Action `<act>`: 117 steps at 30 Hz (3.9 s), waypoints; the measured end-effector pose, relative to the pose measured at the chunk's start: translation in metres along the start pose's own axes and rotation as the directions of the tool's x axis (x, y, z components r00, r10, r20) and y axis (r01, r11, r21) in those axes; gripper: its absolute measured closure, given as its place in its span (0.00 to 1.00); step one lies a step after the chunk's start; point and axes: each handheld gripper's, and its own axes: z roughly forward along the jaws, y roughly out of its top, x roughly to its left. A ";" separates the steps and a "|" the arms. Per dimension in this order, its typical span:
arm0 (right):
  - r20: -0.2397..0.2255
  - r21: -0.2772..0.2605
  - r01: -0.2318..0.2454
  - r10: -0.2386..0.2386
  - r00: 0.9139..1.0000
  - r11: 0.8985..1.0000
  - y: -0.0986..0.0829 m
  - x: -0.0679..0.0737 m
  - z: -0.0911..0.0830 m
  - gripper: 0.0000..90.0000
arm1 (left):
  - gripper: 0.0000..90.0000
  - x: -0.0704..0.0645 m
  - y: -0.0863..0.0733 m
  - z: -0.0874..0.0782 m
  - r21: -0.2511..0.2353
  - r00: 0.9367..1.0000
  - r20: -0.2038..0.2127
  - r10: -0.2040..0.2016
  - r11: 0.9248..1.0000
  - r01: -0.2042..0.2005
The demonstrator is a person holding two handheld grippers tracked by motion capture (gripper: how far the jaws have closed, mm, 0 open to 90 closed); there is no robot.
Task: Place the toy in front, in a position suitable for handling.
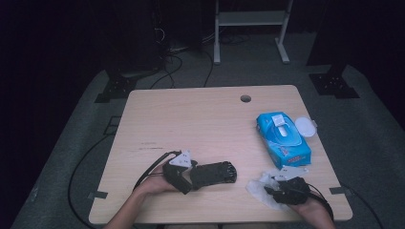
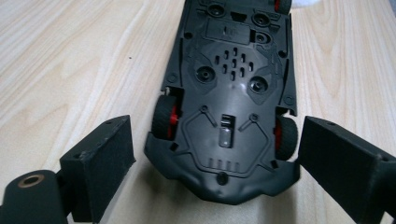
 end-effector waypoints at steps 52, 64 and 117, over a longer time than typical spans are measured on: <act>-0.072 -0.095 0.080 -0.087 0.994 0.992 0.099 0.034 0.048 0.92 | 0.24 0.004 0.012 0.009 -0.018 0.998 -0.018 0.056 0.998 -0.057; -0.103 -0.100 0.162 -0.172 0.980 0.982 0.124 0.058 0.058 0.60 | 0.26 0.003 0.012 0.009 -0.028 0.998 -0.003 0.070 0.997 -0.070; -0.106 -0.167 0.162 -0.182 0.978 0.972 0.106 0.064 0.055 0.93 | 0.26 0.001 0.014 0.010 -0.027 0.995 -0.004 0.101 0.995 -0.101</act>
